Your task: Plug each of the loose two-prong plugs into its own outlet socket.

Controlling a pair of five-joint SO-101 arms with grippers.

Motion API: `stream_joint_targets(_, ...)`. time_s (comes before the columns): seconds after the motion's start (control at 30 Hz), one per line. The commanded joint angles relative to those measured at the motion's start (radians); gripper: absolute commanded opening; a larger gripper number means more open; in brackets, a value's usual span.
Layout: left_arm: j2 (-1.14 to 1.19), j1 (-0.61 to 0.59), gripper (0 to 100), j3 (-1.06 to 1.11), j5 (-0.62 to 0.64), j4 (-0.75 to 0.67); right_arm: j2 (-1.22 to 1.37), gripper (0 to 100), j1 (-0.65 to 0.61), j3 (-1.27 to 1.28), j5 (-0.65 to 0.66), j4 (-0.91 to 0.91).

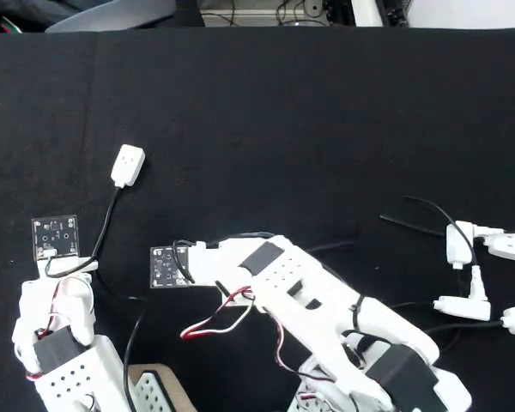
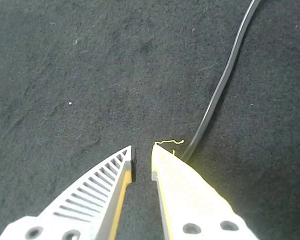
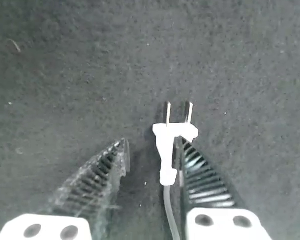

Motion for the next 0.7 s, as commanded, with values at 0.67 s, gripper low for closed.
stream_joint_targets(0.67,-0.006,-0.008,8,0.001,0.003,0.003,0.246,12.3,0.086,-0.193,0.0,-0.014)
